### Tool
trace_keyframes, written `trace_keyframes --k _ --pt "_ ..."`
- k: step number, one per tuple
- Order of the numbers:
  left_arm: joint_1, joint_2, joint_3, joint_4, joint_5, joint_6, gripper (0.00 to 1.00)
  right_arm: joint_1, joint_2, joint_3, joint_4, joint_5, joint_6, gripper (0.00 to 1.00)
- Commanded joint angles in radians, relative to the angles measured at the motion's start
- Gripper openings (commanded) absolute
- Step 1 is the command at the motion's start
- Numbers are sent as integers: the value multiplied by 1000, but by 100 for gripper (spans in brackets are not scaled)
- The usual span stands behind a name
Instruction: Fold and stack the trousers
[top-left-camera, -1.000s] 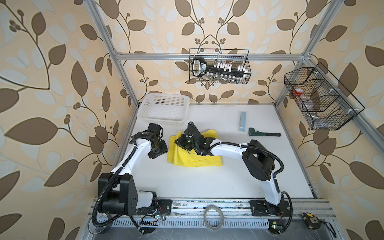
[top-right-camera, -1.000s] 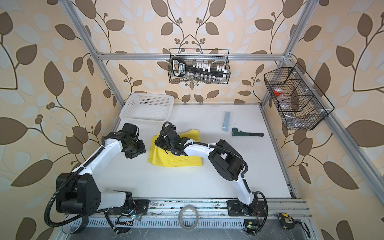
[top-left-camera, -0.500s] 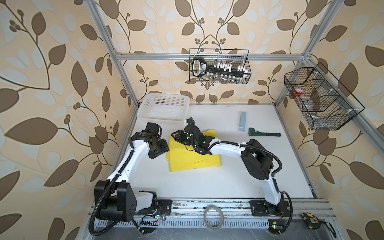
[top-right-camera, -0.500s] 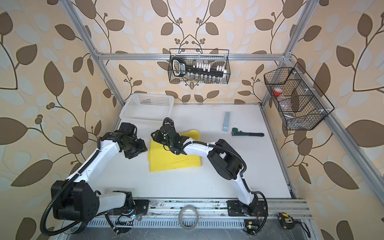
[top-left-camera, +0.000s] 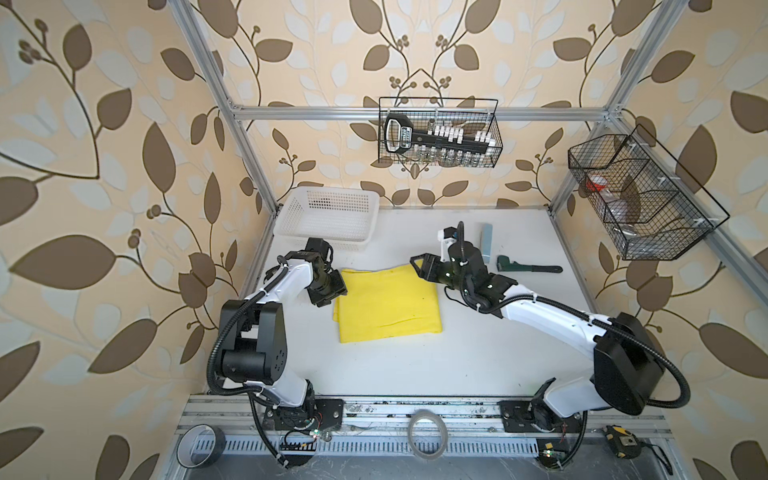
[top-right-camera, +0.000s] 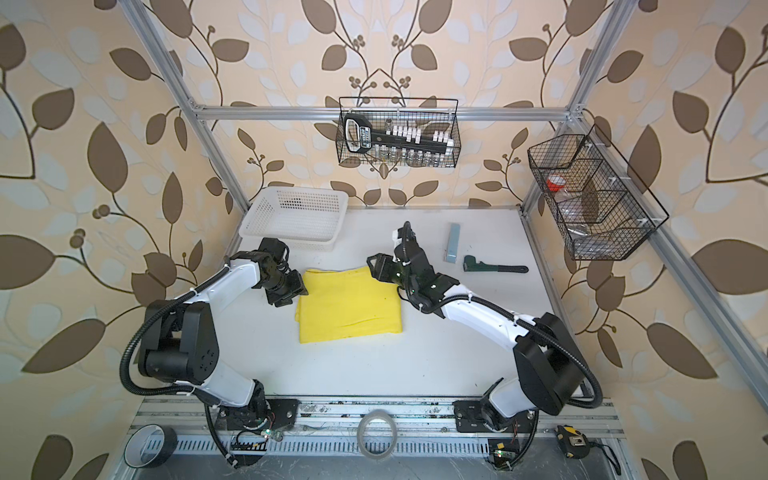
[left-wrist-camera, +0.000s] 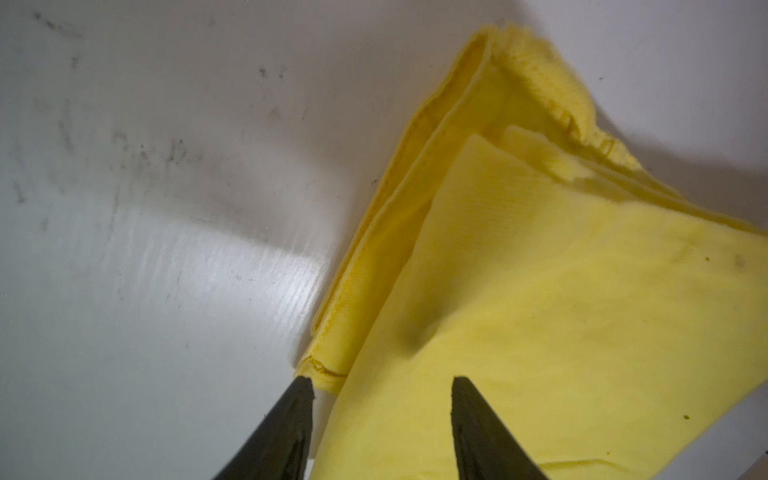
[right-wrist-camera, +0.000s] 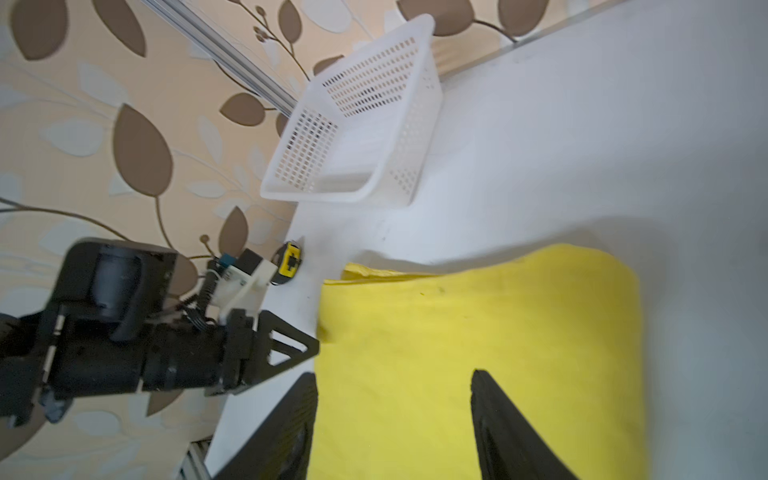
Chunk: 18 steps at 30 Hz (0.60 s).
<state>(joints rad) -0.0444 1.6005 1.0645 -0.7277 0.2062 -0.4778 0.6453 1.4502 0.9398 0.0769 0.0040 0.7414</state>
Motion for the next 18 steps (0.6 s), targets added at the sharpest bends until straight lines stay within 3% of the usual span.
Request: trace_keyframes --k 1,6,13,18 --pt "3 41 49 30 4 3 45 -27 -28 -95 -68 -21 -86 60" --pt "-36 99 98 20 -7 16 34 -23 -3 -154 -34 -51 -93 58" --pt "-62 110 164 -37 -36 48 0 -11 91 -188 30 -58 -118 55" --pt "-111 81 255 -133 -71 101 0 9 151 -200 68 -64 -131 51"
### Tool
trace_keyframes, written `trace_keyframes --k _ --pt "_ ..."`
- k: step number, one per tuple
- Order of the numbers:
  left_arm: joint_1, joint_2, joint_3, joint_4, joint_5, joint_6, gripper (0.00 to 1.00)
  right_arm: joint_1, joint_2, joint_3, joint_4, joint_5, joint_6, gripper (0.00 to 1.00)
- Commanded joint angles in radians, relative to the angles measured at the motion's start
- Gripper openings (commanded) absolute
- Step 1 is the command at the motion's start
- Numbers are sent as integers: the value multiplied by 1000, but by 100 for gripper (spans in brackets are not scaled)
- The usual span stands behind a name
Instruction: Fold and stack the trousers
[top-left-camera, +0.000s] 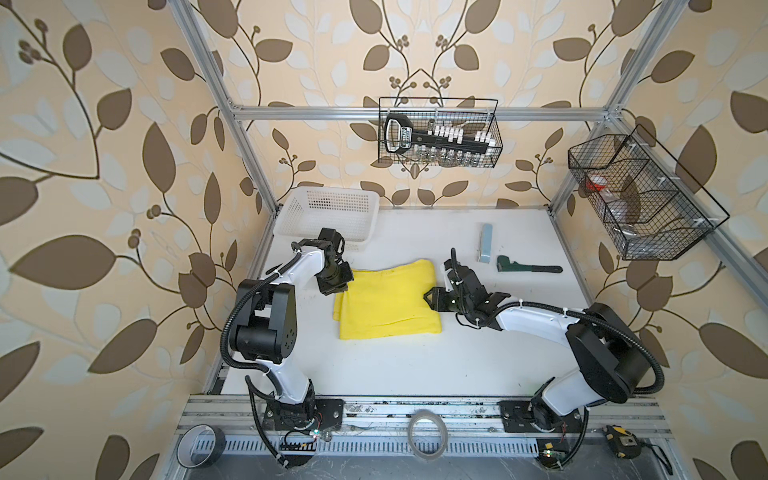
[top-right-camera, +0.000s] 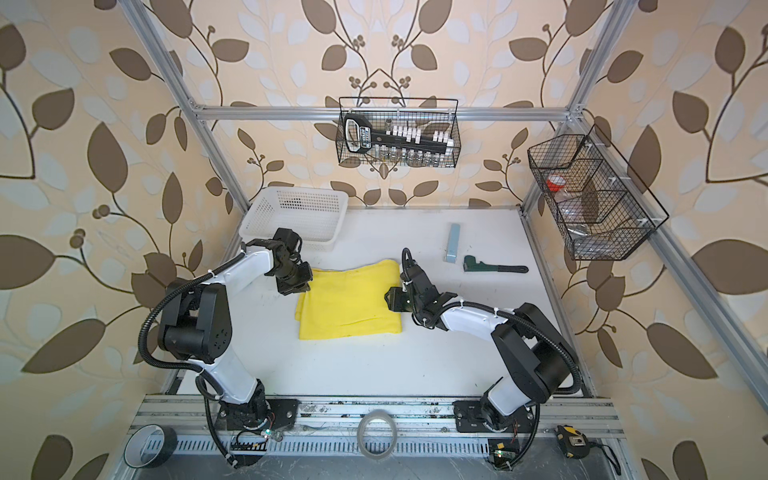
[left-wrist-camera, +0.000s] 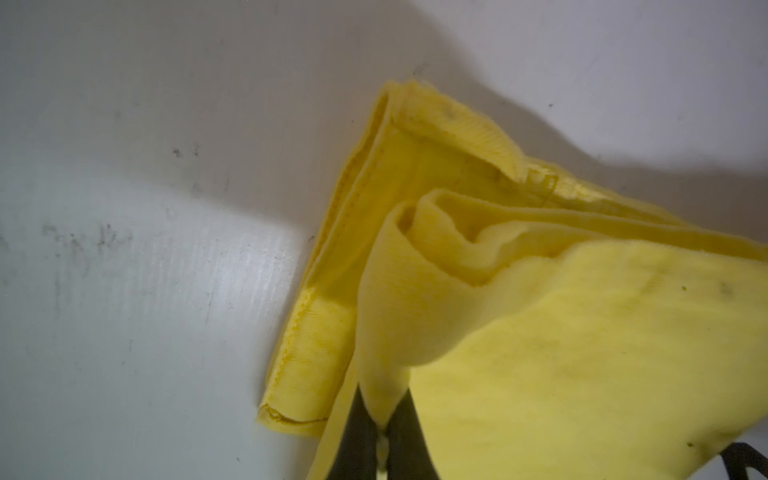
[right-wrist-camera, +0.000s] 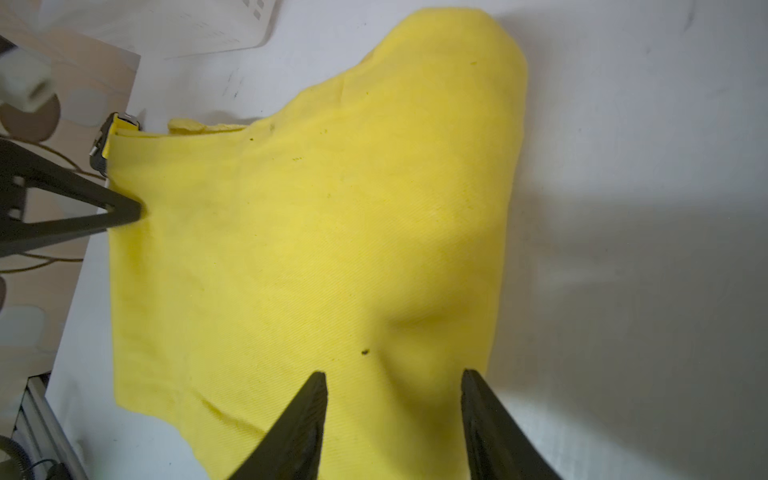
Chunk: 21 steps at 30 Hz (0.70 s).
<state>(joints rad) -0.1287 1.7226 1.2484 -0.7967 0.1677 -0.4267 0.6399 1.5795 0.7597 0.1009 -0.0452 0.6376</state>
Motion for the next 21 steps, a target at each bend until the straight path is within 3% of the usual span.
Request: trace_keyframes --k 1,4,15,21 --pt "-34 -42 93 -84 -46 64 0 22 33 -22 50 -12 -27 50" --pt "-42 -41 150 -118 -85 103 0 38 58 -39 77 -7 -29 47" --pt "-72 10 295 -129 -60 196 0 79 62 -117 159 15 -53 36" --pt "-82 54 309 -56 -126 240 0 117 71 -118 128 103 -89 30"
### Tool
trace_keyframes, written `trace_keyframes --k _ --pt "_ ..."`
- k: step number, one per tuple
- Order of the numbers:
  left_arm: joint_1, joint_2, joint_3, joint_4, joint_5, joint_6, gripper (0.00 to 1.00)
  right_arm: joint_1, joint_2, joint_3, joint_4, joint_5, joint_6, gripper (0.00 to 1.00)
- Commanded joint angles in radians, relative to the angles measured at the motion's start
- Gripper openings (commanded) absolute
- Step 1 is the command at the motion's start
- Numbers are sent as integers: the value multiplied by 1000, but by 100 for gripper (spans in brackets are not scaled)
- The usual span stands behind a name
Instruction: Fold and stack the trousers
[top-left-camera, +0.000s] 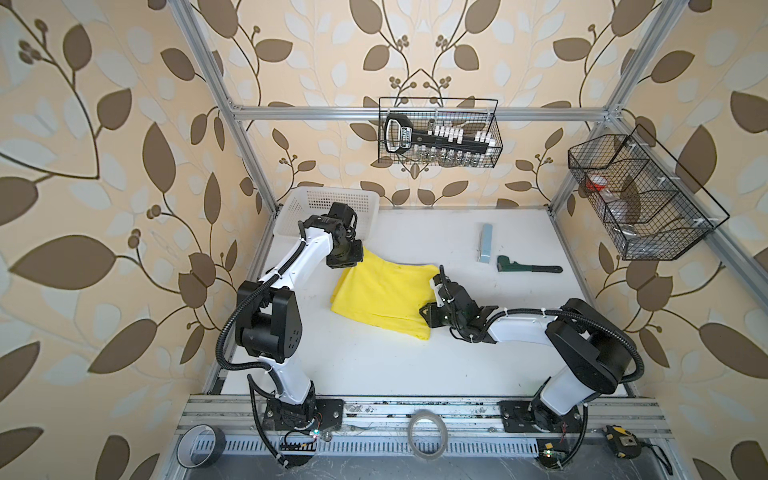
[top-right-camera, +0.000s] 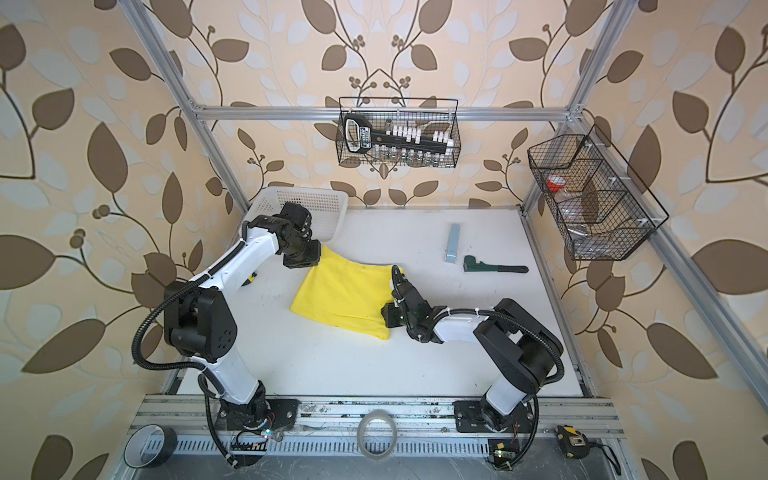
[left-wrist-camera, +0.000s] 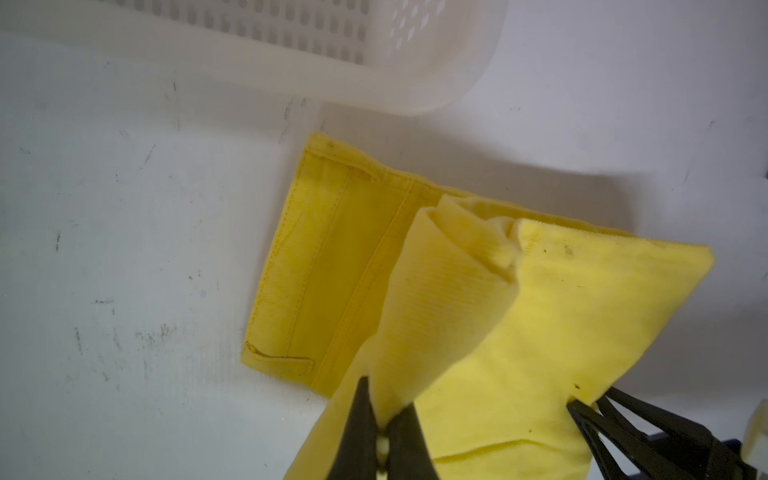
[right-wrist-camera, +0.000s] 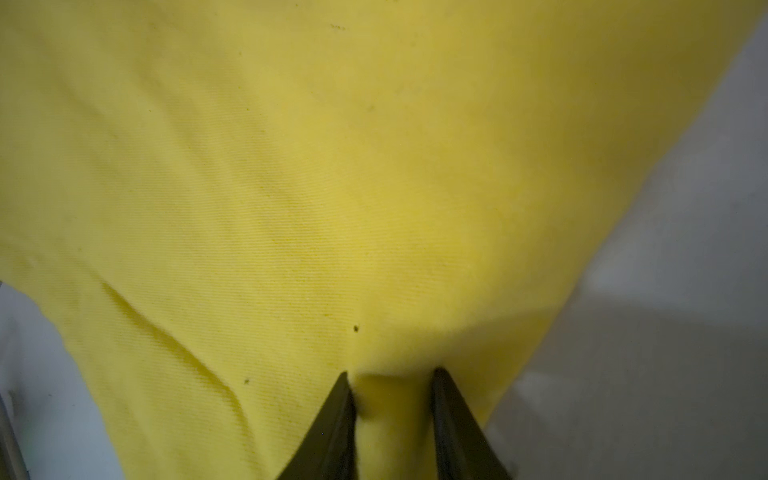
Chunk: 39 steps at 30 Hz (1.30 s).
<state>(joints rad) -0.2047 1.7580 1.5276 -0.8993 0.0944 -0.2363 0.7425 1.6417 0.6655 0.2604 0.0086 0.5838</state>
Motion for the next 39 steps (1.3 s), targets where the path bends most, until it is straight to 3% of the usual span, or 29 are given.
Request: trace_keyframes --k 1,10,15,16,18,21,24,27,30,34,39 --pt "-9 22 25 72 -71 57 0 23 14 -26 -35 68 -47 30" --pt "-18 81 -35 266 -146 90 0 60 65 -58 -13 119 -60 26" --pt "-29 171 31 132 -249 105 0 74 50 -57 -11 125 -63 27" --pt "-30 172 28 124 -277 105 3 74 38 -54 -22 130 -67 27" --pt "-33 167 19 133 -323 108 22 76 12 -47 -31 129 -69 27" --pt "-35 162 33 155 -360 117 28 76 -53 -28 -68 134 -76 29" --pt "-35 152 37 173 -322 115 43 77 -140 -13 -112 139 -69 32" --pt "-36 134 42 158 -276 99 47 75 -214 1 -129 130 -54 33" --pt "-38 92 49 113 -272 80 62 41 -254 20 -128 108 -34 33" --pt "-38 53 53 -23 -289 29 66 -25 -217 77 -123 99 -48 32" --pt "-38 -27 -66 -68 -216 -19 67 -84 -92 162 -62 40 -101 32"
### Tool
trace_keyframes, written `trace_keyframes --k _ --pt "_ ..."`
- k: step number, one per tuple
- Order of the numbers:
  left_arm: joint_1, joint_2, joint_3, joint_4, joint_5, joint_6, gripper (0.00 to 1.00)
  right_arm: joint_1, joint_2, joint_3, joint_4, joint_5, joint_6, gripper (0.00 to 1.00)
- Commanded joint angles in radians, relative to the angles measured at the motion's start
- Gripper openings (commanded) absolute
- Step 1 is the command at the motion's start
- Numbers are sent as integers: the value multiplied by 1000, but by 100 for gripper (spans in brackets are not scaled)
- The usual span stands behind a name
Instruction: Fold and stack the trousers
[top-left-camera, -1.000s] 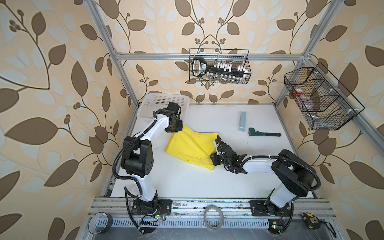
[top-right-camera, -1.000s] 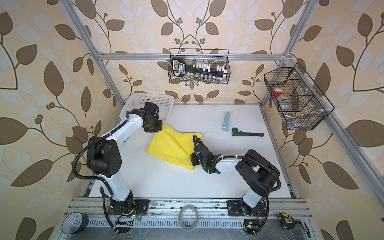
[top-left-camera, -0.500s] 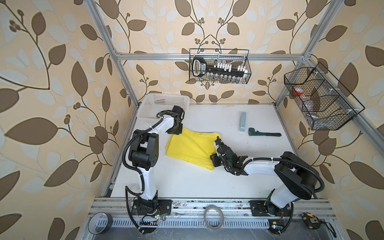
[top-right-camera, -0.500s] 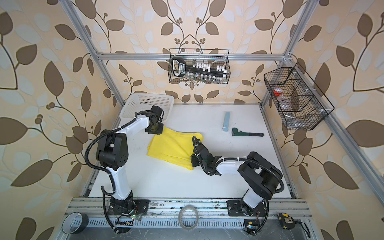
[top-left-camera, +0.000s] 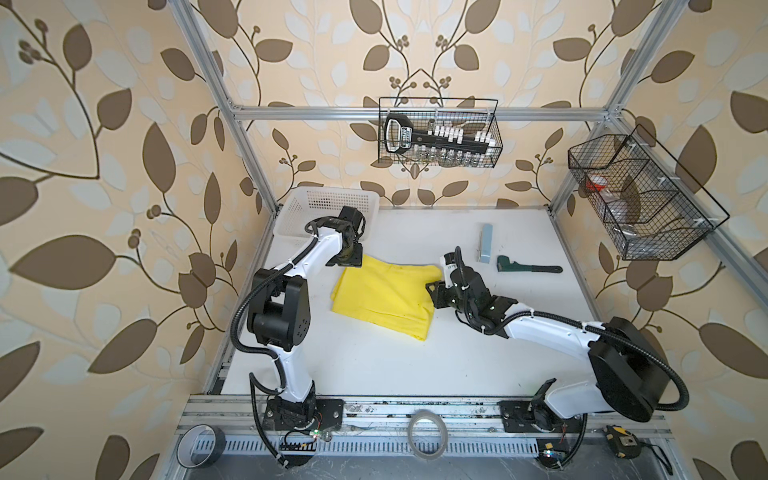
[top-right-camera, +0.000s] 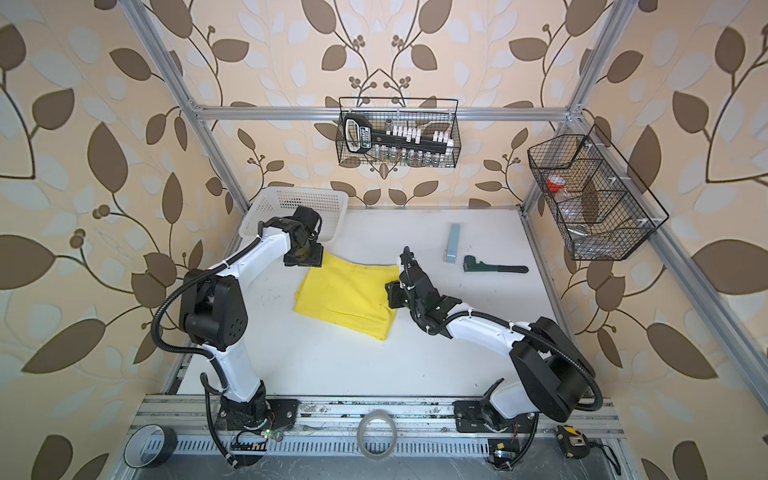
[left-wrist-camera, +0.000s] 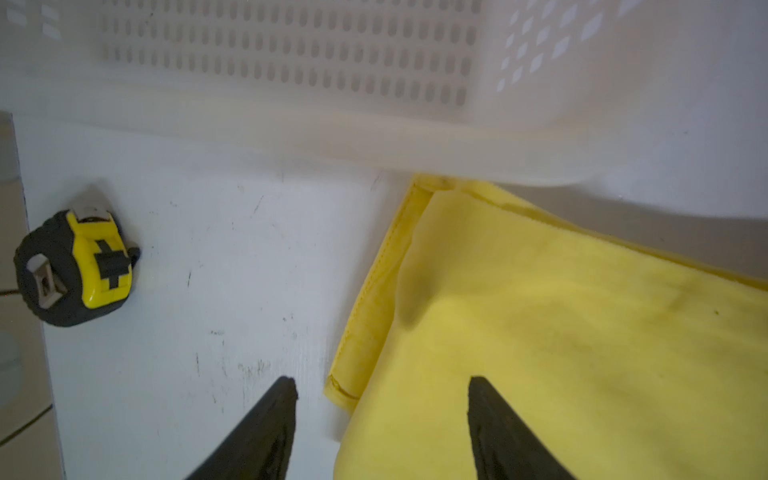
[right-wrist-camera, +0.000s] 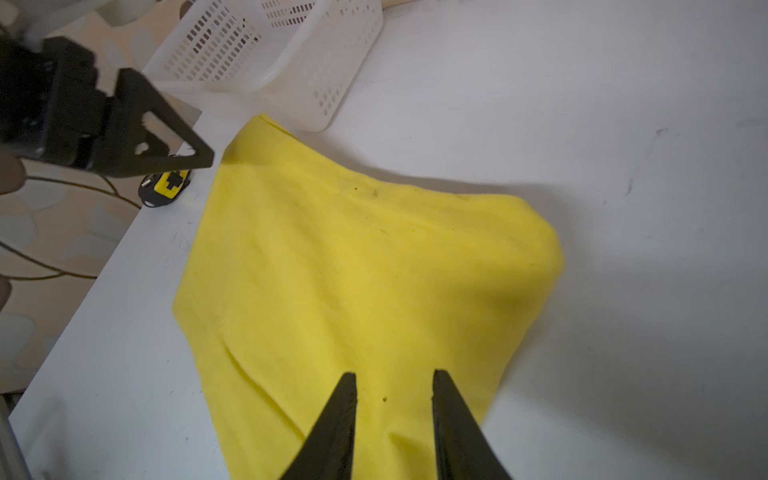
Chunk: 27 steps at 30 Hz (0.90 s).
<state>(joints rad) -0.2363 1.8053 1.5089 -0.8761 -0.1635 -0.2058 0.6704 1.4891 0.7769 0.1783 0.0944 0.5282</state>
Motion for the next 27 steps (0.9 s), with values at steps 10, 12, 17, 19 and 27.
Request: trace_keyframes --k 10,12,17,19,27 --pt "8 -88 -190 14 42 -89 65 -16 307 192 12 -20 -124 30" --pt "19 -59 -190 50 38 -105 63 -29 337 196 8 25 -134 29" --pt "43 -22 -156 99 58 -140 62 -79 406 202 -17 55 -108 29" --pt "43 -8 -145 115 82 -148 62 -90 426 207 -30 63 -98 28" --pt "48 76 -106 170 148 -214 62 -93 465 189 -34 9 -95 29"
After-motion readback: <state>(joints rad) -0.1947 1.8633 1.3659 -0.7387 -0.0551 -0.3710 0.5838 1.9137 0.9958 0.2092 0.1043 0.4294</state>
